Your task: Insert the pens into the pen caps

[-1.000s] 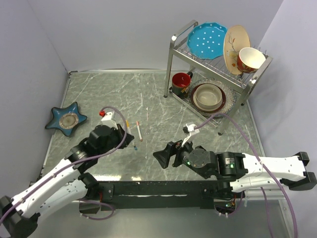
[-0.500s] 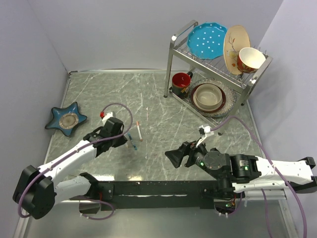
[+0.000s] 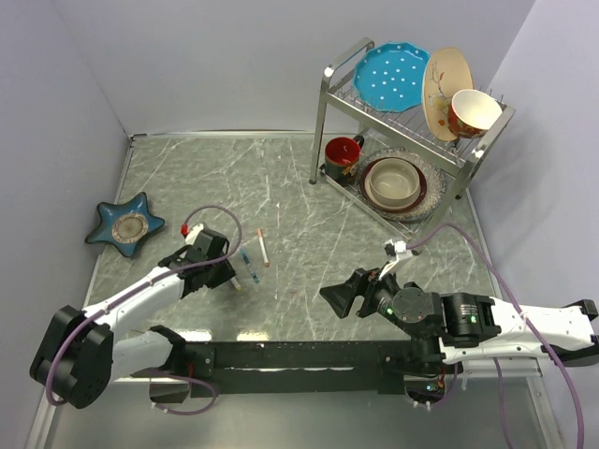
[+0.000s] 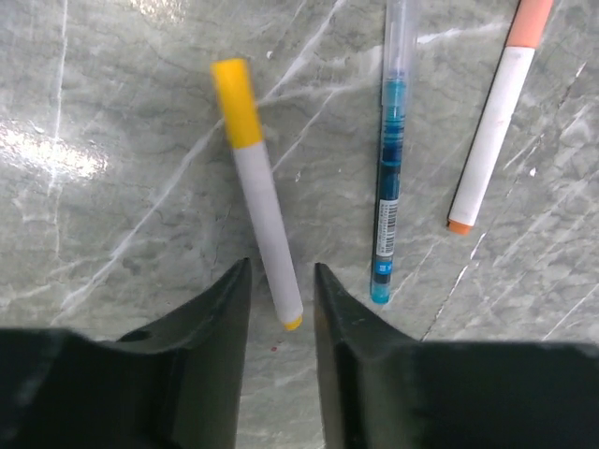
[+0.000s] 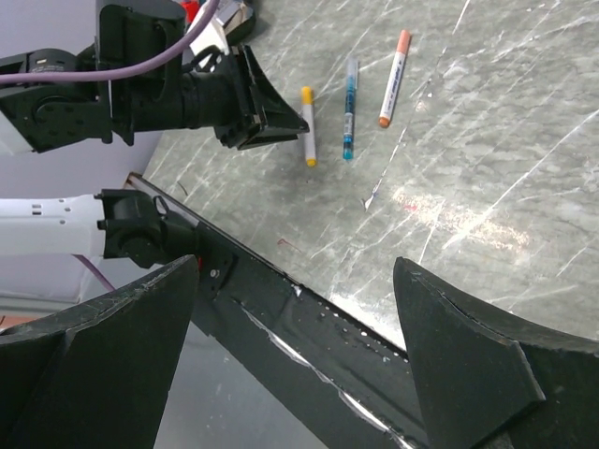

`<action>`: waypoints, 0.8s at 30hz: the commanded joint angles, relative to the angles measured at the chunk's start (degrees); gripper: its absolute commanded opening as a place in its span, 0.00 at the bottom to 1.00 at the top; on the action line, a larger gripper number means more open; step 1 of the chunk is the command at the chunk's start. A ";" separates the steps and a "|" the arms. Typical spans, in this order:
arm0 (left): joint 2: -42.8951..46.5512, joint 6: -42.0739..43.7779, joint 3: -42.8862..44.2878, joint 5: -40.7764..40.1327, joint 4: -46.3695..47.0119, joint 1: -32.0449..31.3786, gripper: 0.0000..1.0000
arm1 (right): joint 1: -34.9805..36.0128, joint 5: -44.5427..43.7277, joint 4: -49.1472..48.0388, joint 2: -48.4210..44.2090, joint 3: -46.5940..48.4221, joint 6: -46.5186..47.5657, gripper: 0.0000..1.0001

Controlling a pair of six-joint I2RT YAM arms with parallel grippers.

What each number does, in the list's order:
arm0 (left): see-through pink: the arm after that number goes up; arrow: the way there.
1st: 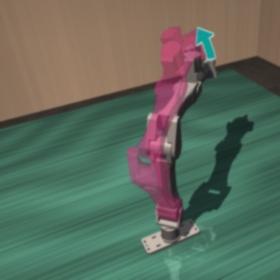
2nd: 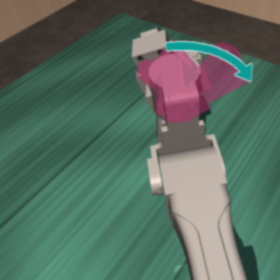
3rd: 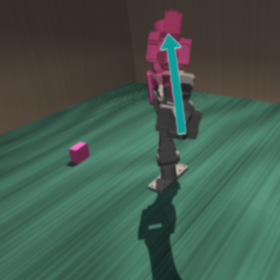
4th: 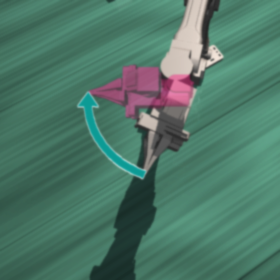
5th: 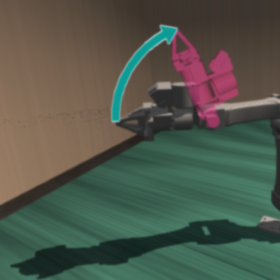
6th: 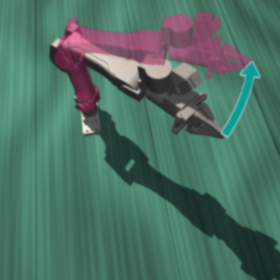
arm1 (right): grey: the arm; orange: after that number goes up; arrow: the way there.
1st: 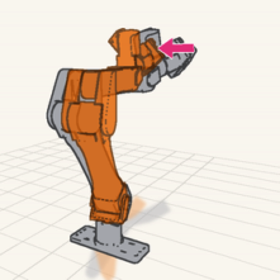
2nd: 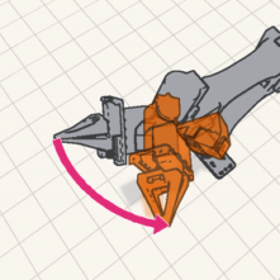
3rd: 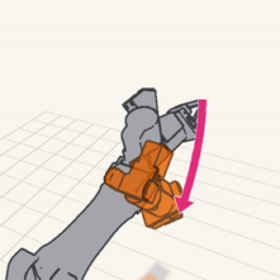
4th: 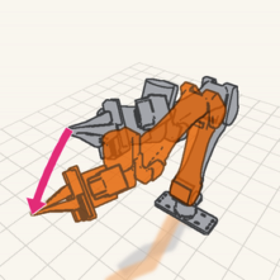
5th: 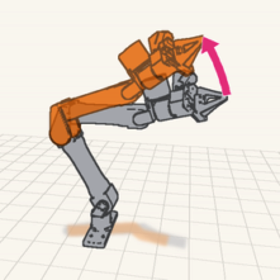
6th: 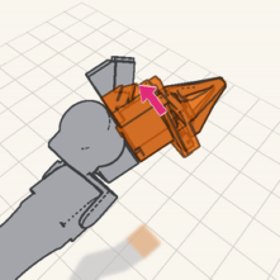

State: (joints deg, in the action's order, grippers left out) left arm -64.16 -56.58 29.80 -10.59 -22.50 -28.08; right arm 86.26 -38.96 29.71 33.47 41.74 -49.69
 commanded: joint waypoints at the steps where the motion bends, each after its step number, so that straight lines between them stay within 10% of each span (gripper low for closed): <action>1: 2.28 -0.46 2.27 -0.83 -1.92 0.91 0.43 | -0.04 -0.77 -0.27 1.15 2.03 -0.58 0.92; 7: 7.99 5.32 9.73 0.03 -5.80 1.27 0.62 | 0.05 -0.94 0.26 4.23 4.40 0.38 0.93; 11: 14.49 14.37 12.29 8.81 -1.24 1.27 0.99 | 0.05 -2.34 -1.58 5.11 5.11 2.23 0.94; 24: 38.12 25.55 2.55 35.28 22.06 1.27 0.99 | 0.14 -13.94 0.25 9.85 9.06 -4.96 1.00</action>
State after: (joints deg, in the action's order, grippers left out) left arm -31.40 -34.44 35.81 16.32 -9.50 -26.87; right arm 86.26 -45.47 28.67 41.74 47.22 -49.50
